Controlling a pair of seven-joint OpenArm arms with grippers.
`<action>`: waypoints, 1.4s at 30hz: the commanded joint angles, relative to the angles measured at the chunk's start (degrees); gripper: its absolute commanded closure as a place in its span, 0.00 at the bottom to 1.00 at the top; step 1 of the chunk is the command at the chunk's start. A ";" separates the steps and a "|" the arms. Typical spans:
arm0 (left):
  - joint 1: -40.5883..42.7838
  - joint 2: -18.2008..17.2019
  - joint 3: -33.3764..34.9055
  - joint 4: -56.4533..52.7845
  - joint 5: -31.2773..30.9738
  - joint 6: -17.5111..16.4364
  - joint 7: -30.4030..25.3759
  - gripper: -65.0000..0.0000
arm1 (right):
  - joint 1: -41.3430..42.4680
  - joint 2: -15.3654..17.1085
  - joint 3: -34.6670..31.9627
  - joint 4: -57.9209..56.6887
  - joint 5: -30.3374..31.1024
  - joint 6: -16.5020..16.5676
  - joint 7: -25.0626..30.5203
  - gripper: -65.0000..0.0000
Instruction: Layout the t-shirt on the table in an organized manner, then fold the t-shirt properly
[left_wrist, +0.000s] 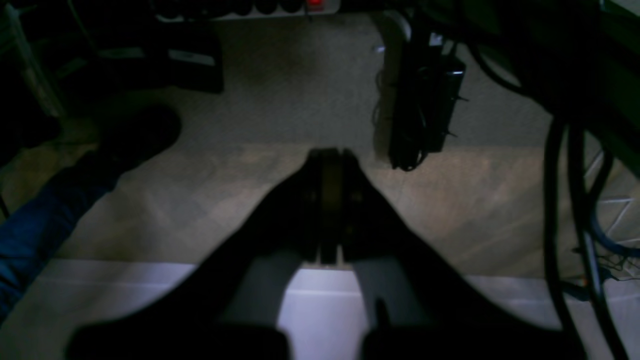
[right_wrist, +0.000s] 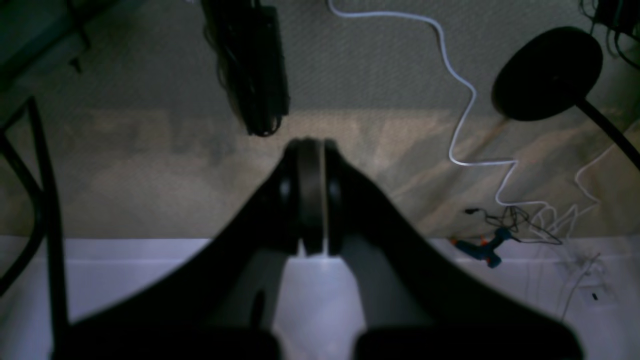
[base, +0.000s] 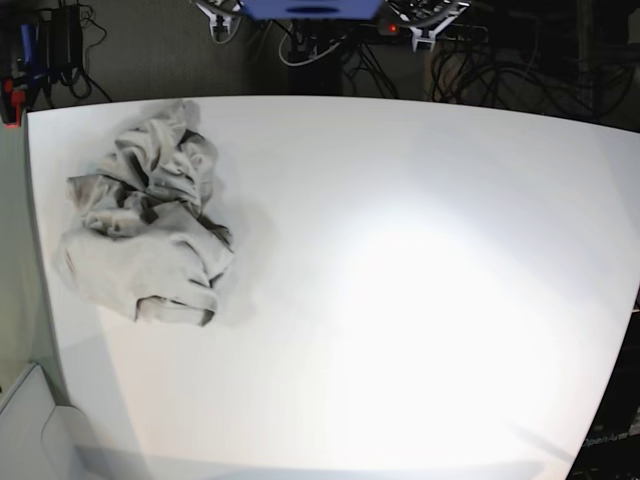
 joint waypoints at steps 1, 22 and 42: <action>0.06 -0.20 -0.05 0.15 -0.08 1.30 -0.05 1.00 | -0.15 0.16 0.10 -0.10 0.08 1.63 -0.05 1.00; 1.91 -0.72 -0.05 0.15 -0.08 1.30 -0.32 1.00 | -4.02 0.16 -0.08 -0.10 -0.10 1.63 6.54 1.00; 33.12 -9.16 -0.23 54.21 -7.20 1.39 0.30 1.00 | -17.47 7.19 -0.08 -0.10 -0.19 9.10 32.12 1.00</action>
